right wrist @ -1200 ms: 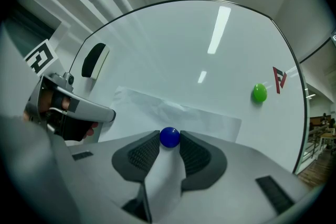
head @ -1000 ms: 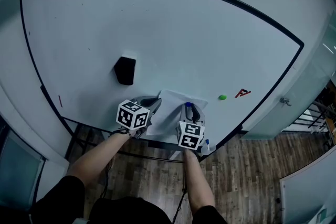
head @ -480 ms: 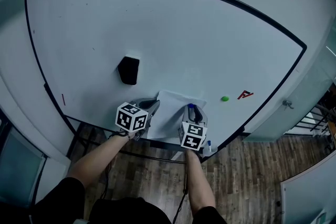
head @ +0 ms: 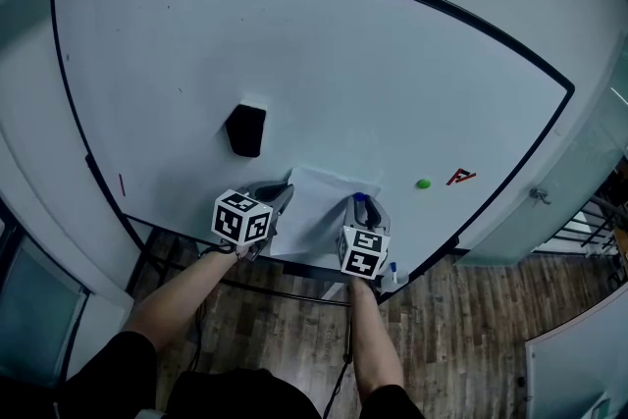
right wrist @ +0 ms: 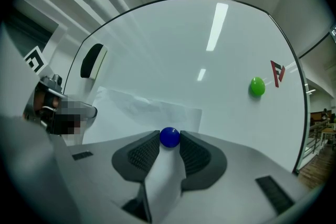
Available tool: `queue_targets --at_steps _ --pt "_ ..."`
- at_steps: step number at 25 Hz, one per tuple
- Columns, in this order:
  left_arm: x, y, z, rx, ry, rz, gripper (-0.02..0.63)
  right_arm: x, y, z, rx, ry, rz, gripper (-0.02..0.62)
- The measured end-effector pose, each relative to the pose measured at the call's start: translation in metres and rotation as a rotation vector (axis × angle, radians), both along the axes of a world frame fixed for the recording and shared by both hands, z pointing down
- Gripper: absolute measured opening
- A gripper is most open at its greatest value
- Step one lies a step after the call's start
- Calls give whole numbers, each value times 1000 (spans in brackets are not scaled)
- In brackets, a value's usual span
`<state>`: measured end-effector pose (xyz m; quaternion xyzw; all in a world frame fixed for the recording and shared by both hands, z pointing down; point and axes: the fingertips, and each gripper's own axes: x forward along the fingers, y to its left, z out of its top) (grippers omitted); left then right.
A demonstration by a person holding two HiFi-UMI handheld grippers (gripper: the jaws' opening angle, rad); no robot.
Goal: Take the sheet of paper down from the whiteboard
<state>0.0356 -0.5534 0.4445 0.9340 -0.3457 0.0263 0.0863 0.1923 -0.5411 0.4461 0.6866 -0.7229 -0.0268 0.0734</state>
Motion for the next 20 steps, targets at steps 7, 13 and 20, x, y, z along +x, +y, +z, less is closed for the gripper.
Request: queue_targets --at_steps 7,13,20 --pt "-6 0 -1 2 5 -15 20 3 1 -1 0 -1 11 130" --pt "-16 0 1 2 5 -34 20 3 2 -1 3 -9 11 130" --pt "-34 3 -3 24 -13 -64 20 -1 -1 -4 6 -18 2 130"
